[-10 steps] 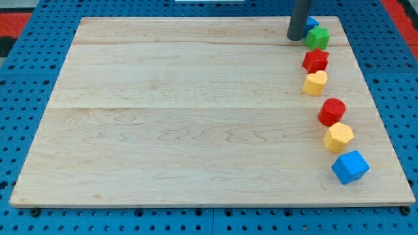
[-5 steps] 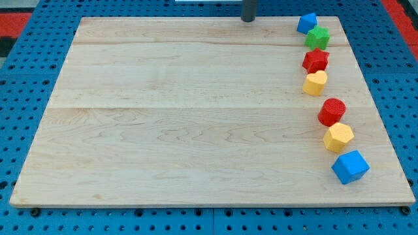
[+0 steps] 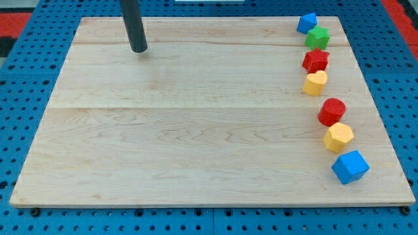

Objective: Move the arm to the bottom of the blue cube

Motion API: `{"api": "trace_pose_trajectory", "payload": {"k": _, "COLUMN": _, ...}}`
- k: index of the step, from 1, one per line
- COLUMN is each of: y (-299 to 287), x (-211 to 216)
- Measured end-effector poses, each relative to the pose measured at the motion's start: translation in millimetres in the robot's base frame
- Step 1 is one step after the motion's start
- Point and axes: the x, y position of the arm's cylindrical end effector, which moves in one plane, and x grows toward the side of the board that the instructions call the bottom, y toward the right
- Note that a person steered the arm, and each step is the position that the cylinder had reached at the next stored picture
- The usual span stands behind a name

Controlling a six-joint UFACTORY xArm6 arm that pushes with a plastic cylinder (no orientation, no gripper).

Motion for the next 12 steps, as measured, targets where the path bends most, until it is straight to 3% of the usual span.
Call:
{"api": "trace_pose_trajectory", "payload": {"k": 2, "y": -12.8, "x": 5.7}}
{"api": "trace_pose_trajectory", "payload": {"k": 3, "y": -43.5, "x": 78.7}}
{"api": "trace_pose_trajectory", "payload": {"k": 4, "y": -3.6, "x": 128.3}}
{"api": "trace_pose_trajectory", "payload": {"k": 5, "y": 7.9, "x": 217.0}}
{"api": "trace_pose_trajectory", "payload": {"k": 6, "y": 83.3, "x": 291.6}}
{"api": "trace_pose_trajectory", "payload": {"k": 8, "y": 253.4, "x": 307.0}}
{"api": "trace_pose_trajectory", "payload": {"k": 10, "y": 297.3, "x": 327.4}}
{"api": "trace_pose_trajectory", "payload": {"k": 12, "y": 459.6, "x": 317.3}}
